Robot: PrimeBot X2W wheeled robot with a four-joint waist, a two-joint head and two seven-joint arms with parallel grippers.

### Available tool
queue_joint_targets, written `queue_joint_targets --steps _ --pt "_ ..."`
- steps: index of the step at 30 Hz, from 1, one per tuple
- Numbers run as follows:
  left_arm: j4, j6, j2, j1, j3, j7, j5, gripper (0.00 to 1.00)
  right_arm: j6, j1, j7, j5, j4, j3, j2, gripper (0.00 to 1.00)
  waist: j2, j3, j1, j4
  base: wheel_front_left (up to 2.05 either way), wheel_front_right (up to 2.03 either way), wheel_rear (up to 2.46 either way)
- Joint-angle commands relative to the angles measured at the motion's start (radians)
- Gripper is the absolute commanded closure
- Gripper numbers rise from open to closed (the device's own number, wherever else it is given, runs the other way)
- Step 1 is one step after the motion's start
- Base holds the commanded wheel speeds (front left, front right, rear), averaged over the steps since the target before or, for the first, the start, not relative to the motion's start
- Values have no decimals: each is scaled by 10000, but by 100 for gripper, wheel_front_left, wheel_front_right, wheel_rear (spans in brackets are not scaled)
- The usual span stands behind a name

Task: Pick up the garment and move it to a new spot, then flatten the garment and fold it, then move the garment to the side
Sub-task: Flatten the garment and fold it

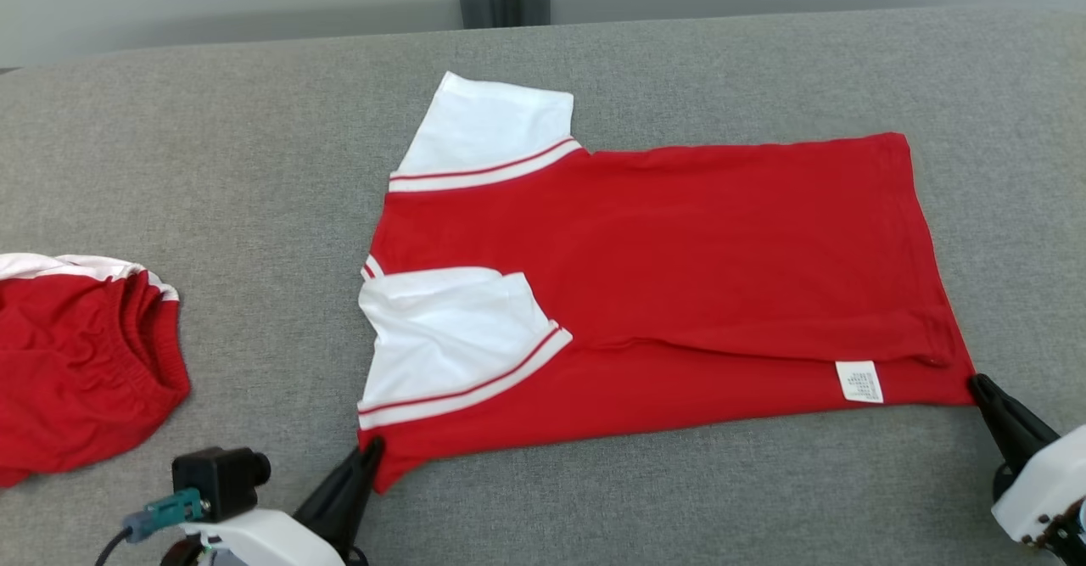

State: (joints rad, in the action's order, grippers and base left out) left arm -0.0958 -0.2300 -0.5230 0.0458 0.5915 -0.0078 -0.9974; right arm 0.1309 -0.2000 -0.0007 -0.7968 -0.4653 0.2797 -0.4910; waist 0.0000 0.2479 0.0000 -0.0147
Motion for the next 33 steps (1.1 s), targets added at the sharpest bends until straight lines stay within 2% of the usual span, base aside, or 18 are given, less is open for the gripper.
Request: queue_joint_targets --steps 1,7,17,18,19,20,21,26,28,33 --pt "-219 -102 -118 -258 82 180 -106 100 -3 376 97 -99 318 -188 -224 100 0 -55 0 32 0 0 0" --pt "-810 -343 -379 -753 303 690 -266 100 -3 1219 476 391 1195 -763 -543 100 0 -98 0 26 0 0 0" --pt "-836 -662 -460 -877 285 825 -225 100 -3 1716 1437 1375 1648 -1630 42 100 0 -168 0 -7 0 0 0" --pt "-810 -684 -444 -872 298 826 -216 77 -3 1741 1500 1525 1652 -1725 107 100 0 -182 0 -6 0 0 0" --pt "-777 -727 -409 -880 276 799 -230 56 -5 1752 1514 1661 1660 -1855 187 84 0 -200 0 0 0 0 0" --pt "-744 -765 -393 -901 263 775 -241 34 -3 1759 1496 1798 1686 -1981 269 0 0 -226 0 3 0 0 0" --pt "-718 -838 -397 -911 256 756 -194 0 -3 1746 1397 1929 1719 -2130 362 0 0 -255 0 6 0 0 0" --pt "-764 -1117 -305 -874 -82 295 -98 0 -3 1593 873 2804 1987 -2722 689 0 0 -451 0 -5 0 0 0" --pt "-894 -1228 -167 -820 -487 -365 17 0 -3 1433 387 3288 2229 -2880 1019 0 0 -582 0 -55 0 0 0" --pt "-771 -1247 164 -449 -925 -1340 283 0 -3 1146 -251 3864 2467 -2638 1586 0 0 -813 0 -165 0 0 0"
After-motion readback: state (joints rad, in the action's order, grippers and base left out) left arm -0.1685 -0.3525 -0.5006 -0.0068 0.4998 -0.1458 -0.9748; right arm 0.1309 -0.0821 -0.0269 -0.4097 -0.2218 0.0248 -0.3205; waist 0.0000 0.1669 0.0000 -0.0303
